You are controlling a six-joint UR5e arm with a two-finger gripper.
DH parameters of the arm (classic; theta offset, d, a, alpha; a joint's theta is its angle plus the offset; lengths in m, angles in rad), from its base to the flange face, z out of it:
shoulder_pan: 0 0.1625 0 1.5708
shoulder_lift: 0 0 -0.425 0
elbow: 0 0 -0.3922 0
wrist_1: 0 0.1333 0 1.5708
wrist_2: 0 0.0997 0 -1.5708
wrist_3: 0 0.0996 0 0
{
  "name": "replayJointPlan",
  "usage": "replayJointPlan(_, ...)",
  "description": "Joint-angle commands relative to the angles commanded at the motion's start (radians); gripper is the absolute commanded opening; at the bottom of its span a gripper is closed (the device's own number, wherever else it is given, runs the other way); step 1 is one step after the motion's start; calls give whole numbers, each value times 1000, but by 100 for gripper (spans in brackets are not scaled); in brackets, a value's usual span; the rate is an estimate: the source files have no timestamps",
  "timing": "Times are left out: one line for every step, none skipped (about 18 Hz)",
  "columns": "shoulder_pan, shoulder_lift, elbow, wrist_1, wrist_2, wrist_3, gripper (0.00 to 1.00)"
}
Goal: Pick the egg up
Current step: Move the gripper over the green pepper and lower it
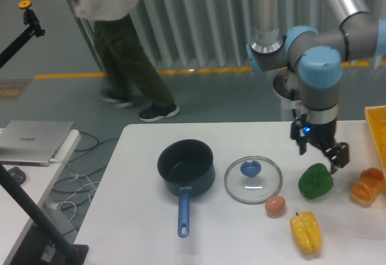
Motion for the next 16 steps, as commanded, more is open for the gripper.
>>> replayJointPlan(-3, -2, -12, 5, 0, -3, 99)
replayJointPlan(-11, -5, -18, 14, 0, -17, 99)
replayJointPlan(-20, -9, -23, 23, 0, -41, 99)
replayJointPlan(-23, -15, -25, 25, 0, -72, 99)
replayJointPlan(-25, -20, -26, 25, 0, -101, 99)
replayJointPlan(-26, -22, -34, 25, 0, -130, 99)
replayJointPlan(-32, -22, -41, 25, -2, -158, 99)
replayJointPlan(-34, -22, -49, 25, -3, -184, 99)
replayJointPlan(-34, -22, -57, 25, -6, -215, 99)
replayJointPlan(-34, -22, -58, 25, -6, -248, 99)
replayJointPlan(-31, -22, -61, 25, -8, -282, 99)
replayJointPlan(-31, -22, -66, 26, -8, -314, 99)
replayJointPlan(-26, -26, -65, 26, -8, -346, 99)
replayJointPlan(-23, -31, -65, 28, -11, -360, 99)
replayJointPlan(-22, -35, -57, 31, -11, -365, 99)
replayJointPlan(-22, -38, -51, 32, -11, -374, 99)
